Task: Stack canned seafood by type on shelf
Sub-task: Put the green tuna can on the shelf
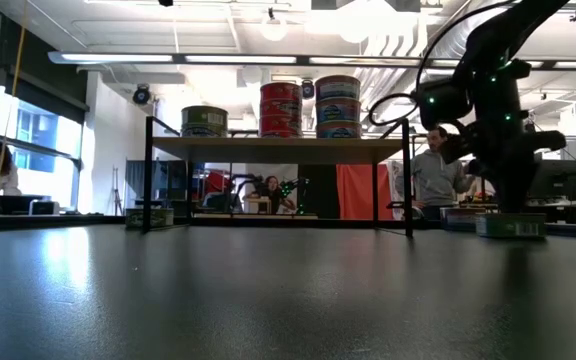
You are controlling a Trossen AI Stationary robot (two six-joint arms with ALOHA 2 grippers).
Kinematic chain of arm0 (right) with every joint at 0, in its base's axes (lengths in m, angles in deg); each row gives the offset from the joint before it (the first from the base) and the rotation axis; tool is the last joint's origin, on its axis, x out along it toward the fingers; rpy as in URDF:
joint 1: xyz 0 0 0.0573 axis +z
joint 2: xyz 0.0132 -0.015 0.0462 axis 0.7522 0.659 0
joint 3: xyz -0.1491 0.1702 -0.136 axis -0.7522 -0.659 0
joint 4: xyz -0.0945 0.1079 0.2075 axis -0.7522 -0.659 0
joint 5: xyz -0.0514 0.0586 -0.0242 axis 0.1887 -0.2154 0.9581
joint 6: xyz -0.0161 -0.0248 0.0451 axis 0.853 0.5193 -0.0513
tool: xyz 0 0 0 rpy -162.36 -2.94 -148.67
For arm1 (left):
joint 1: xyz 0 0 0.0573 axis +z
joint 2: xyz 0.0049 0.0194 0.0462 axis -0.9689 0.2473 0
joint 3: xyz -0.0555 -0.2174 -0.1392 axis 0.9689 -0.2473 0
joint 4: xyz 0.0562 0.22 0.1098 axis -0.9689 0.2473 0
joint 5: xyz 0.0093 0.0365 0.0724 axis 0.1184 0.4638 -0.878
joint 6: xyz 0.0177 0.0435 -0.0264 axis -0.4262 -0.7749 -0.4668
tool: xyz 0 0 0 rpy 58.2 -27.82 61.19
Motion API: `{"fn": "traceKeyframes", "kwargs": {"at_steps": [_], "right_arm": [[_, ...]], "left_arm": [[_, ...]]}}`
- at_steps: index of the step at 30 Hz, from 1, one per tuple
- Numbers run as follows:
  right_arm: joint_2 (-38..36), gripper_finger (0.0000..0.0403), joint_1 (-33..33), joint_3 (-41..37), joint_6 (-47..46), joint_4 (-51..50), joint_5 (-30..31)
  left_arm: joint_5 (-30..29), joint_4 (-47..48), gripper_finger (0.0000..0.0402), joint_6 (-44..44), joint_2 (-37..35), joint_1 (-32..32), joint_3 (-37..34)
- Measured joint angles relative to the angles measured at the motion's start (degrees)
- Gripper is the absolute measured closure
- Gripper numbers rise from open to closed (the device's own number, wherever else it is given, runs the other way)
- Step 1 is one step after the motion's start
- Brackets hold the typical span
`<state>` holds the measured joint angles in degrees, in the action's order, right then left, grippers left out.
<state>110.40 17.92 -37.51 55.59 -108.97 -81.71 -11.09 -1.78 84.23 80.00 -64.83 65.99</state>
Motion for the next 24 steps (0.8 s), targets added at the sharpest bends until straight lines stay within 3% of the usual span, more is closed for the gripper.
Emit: {"fn": "traceKeyframes", "kwargs": {"at_steps": [17, 24], "right_arm": [[0.04, 0.0403, 14.08, -0.08, 0.96, 2.44, -3.88], [0.07, 0.0403, 22.45, -0.15, -3.84, 7.0, -6.99]], "left_arm": [[0.07, 0.02, 0.0402, -0.13, 0.0, -0.02, 0.0], [0.49, 0.03, 0.0402, -0.13, 0.0, -0.01, 0.0]]}}
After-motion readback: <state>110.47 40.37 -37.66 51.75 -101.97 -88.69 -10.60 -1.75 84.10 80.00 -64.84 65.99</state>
